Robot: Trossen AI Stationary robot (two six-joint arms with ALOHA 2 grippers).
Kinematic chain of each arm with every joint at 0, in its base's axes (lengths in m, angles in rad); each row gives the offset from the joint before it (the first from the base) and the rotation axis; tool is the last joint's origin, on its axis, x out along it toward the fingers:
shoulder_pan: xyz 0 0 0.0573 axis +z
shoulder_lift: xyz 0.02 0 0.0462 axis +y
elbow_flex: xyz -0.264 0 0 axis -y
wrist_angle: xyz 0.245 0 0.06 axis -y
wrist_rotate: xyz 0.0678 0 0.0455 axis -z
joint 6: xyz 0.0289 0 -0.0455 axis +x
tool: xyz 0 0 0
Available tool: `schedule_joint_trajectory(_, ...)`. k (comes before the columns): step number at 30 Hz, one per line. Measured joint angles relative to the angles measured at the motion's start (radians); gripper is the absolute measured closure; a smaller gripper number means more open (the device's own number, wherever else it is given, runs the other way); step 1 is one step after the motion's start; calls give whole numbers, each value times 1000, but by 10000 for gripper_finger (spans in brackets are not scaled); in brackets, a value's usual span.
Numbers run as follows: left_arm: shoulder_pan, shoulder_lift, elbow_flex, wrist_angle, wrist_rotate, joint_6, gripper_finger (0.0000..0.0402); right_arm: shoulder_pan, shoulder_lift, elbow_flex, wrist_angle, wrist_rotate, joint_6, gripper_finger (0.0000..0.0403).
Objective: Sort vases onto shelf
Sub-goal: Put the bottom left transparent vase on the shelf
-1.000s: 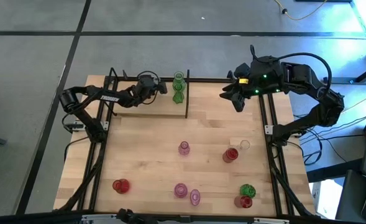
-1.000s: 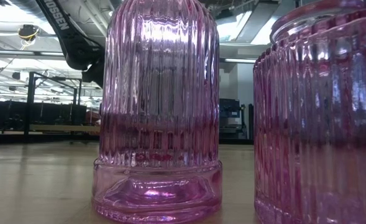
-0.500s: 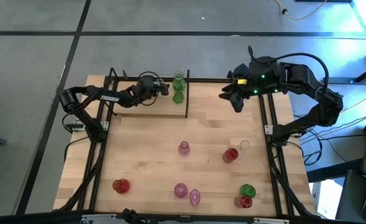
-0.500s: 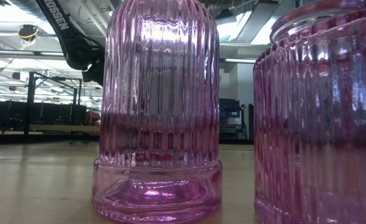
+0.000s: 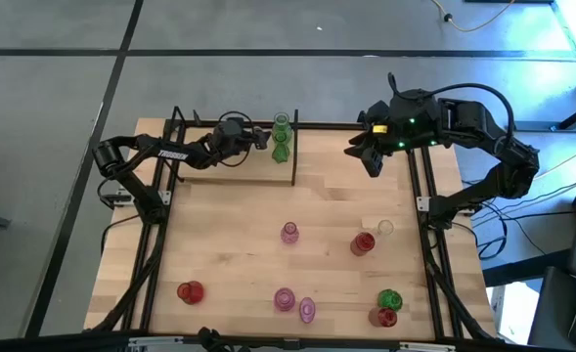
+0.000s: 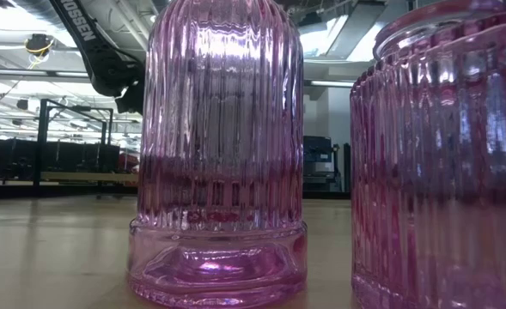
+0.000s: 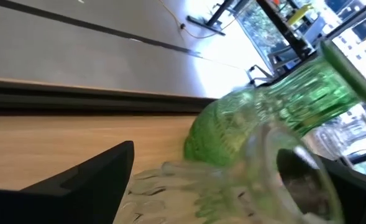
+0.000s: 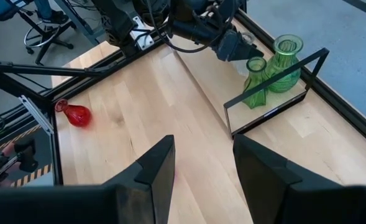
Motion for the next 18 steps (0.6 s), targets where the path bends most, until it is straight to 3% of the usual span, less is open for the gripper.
schedule_joint_trajectory(18,38,-41,2,69,-4,-6,21,0,0,0,-3,0,-1,246)
